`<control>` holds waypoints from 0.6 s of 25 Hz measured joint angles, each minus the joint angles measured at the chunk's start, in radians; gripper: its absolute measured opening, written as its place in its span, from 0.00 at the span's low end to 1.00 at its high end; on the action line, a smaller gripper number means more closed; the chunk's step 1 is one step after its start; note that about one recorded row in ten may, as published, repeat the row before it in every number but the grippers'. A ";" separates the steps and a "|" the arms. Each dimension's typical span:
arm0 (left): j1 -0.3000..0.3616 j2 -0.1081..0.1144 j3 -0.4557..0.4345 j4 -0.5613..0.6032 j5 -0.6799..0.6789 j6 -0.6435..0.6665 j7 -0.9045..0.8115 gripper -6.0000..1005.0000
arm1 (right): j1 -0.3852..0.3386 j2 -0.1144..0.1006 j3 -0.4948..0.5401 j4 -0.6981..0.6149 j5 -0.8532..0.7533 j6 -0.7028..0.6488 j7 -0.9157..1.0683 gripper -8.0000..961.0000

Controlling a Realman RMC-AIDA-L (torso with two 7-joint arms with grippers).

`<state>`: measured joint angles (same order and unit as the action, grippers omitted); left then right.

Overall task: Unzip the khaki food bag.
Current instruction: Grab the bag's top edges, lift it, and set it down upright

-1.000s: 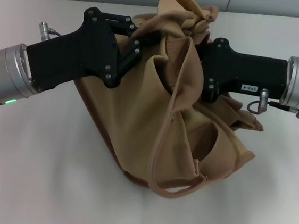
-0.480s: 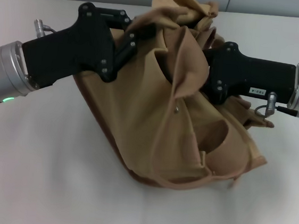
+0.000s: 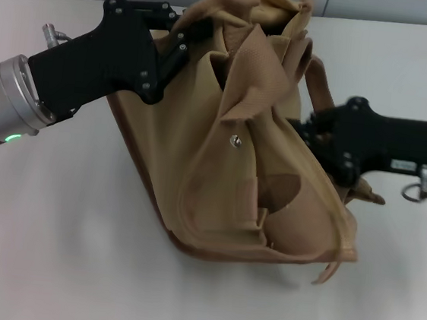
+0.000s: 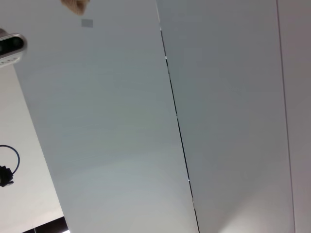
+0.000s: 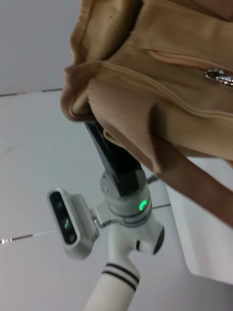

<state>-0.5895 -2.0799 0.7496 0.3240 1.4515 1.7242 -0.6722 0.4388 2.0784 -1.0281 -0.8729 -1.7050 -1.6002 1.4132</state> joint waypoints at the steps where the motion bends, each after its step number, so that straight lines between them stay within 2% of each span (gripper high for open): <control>1: 0.000 0.000 0.000 0.000 0.000 0.000 0.000 0.09 | -0.002 0.000 0.030 -0.002 -0.022 -0.031 0.006 0.02; 11: 0.001 0.000 -0.001 -0.002 -0.036 -0.011 -0.008 0.10 | -0.040 -0.008 0.272 -0.034 -0.268 -0.262 0.024 0.01; 13: 0.000 0.000 0.002 -0.003 -0.036 -0.013 -0.007 0.10 | -0.058 -0.005 0.342 -0.026 -0.273 -0.273 -0.001 0.01; 15: -0.001 0.000 0.005 -0.003 -0.036 -0.013 -0.006 0.10 | -0.061 -0.004 0.361 -0.021 -0.255 -0.272 -0.013 0.02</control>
<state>-0.5909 -2.0800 0.7541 0.3205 1.4151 1.7109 -0.6779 0.3774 2.0748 -0.6666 -0.8937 -1.9600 -1.8727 1.3999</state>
